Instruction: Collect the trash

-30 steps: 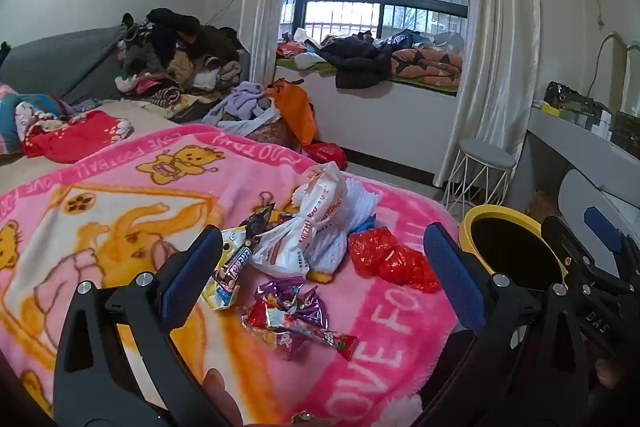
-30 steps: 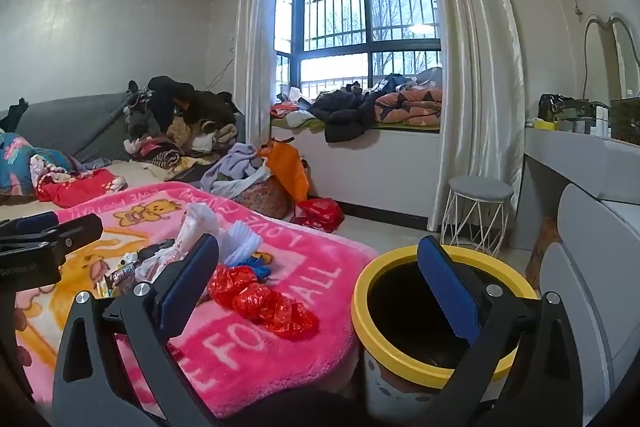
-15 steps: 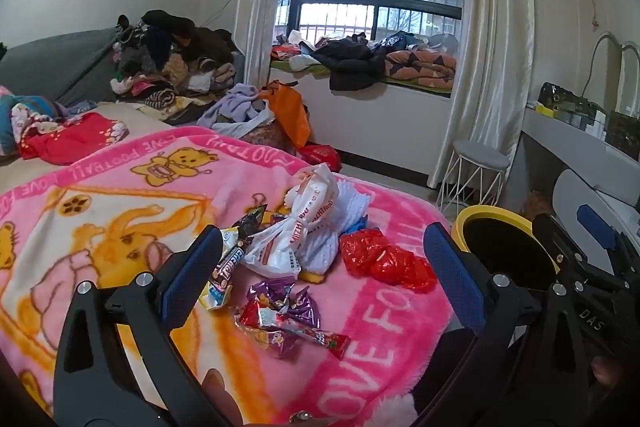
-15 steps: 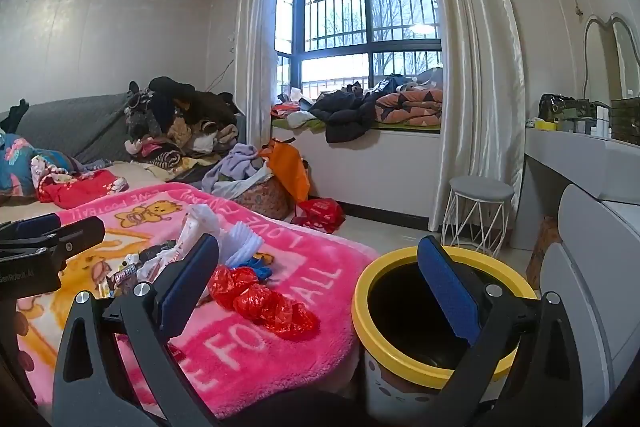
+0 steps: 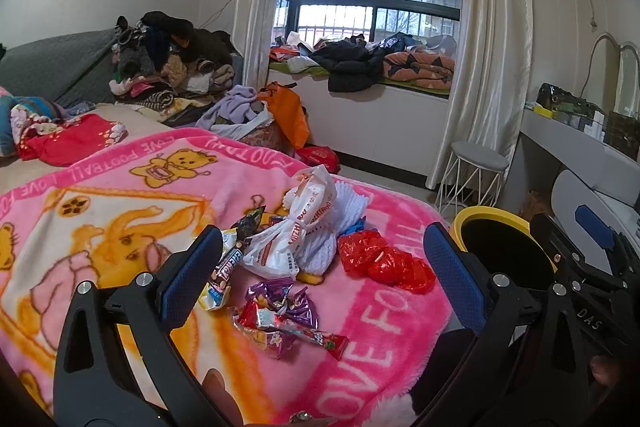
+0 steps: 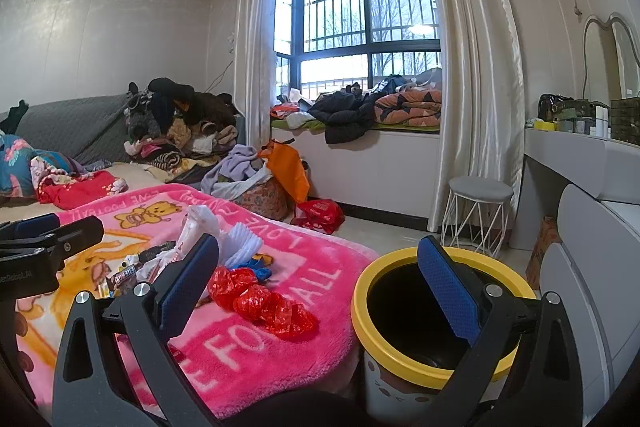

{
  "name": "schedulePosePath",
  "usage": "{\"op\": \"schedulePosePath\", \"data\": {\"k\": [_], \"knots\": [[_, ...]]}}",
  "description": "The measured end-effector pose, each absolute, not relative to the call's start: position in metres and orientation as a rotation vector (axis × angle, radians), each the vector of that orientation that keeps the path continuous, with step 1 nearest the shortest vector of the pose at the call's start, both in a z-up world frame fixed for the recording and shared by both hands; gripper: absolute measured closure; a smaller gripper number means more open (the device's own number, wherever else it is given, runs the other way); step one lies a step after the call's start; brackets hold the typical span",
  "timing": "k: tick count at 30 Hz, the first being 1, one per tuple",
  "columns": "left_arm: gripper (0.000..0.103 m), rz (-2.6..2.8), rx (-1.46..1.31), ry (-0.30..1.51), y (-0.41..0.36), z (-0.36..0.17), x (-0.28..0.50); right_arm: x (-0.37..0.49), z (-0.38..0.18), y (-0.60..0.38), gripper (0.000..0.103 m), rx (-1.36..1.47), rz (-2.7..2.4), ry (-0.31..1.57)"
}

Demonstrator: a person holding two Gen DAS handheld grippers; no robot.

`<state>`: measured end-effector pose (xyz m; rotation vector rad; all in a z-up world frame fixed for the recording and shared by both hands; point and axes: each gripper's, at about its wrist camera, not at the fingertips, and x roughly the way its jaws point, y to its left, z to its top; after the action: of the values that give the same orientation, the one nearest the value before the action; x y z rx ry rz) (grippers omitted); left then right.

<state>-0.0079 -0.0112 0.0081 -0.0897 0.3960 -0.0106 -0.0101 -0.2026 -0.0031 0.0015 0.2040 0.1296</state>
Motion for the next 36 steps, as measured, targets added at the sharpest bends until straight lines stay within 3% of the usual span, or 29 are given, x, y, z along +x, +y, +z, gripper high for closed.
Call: {"op": "schedulePosePath", "data": {"k": [36], "knots": [[0.010, 0.023, -0.168, 0.388, 0.011, 0.010, -0.004, 0.006, -0.006, -0.177, 0.006, -0.030, 0.279, 0.282]]}}
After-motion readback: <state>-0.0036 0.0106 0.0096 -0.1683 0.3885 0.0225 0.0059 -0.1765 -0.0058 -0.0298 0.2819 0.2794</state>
